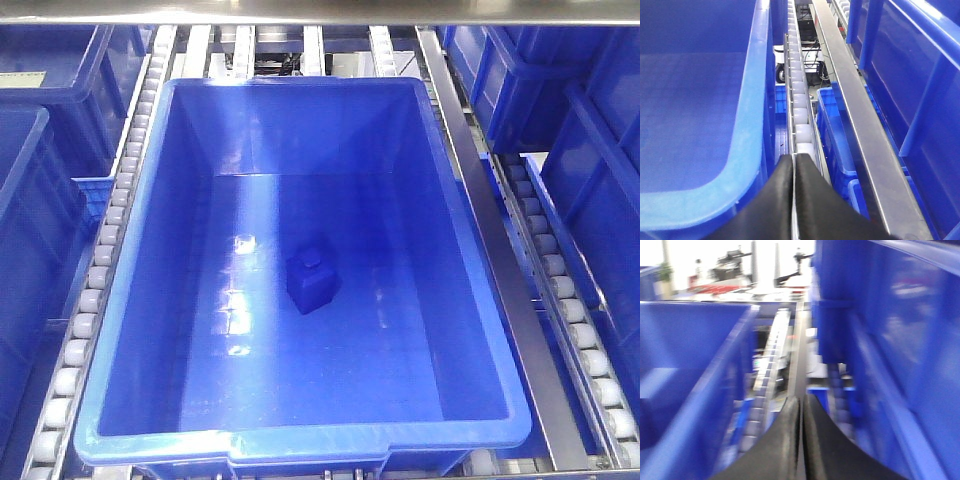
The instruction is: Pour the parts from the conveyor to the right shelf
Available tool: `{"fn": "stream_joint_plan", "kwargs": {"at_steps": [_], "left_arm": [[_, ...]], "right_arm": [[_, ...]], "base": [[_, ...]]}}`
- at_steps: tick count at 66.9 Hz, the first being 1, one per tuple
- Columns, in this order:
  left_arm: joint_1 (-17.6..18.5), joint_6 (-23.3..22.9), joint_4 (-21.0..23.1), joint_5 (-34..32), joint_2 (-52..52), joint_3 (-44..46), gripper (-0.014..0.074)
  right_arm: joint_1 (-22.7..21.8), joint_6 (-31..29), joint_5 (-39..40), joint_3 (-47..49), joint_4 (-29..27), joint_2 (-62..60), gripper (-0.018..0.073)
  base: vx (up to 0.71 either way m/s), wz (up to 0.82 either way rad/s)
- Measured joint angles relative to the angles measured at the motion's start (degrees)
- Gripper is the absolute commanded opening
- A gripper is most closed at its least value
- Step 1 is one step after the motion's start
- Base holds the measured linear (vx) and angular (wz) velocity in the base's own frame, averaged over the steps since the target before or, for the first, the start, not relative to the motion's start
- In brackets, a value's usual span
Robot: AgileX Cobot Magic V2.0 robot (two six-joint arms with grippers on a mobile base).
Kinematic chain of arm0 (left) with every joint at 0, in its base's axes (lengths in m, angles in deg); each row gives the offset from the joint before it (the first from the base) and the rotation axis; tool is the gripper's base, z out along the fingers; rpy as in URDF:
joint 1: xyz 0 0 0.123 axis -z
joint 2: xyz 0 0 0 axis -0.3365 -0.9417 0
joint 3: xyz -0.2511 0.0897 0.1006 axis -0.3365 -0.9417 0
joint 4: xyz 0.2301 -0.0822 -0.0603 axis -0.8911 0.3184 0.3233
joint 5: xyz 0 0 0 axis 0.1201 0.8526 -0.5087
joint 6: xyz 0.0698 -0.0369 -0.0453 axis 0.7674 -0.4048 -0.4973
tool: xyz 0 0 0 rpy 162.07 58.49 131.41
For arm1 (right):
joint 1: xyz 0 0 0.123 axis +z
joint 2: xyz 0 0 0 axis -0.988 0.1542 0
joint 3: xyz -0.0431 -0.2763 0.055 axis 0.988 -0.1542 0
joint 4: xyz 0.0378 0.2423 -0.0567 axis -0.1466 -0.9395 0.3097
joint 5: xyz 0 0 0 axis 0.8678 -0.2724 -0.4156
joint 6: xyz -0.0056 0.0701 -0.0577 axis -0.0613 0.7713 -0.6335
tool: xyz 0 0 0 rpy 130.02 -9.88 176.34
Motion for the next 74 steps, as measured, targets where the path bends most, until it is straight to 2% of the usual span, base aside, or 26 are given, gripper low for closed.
{"fn": "stream_joint_plan", "kwargs": {"at_steps": [5,16,36,74], "left_arm": [[0.0,0.0,0.0,0.0,0.0,0.0,-0.0006],[0.0,0.0,0.0,0.0,0.0,0.0,-0.0006],[0.0,0.0,0.0,0.0,0.0,0.0,-0.0006],[0.0,0.0,0.0,0.0,0.0,0.0,-0.0006]], "right_arm": [[-1.36,0.0,0.0,-2.57,0.0,-3.16,-0.001],[-1.47,0.05,0.49,-6.86,0.0,-4.93,-0.001],[-1.18,0.05,0.92,-7.0,2.79,-4.93,-0.001],[-1.18,0.05,0.92,-7.0,3.09,-4.93,-0.001]], "base": [[0.0,0.0],[0.0,0.0],[0.0,0.0],[0.0,0.0]]}}
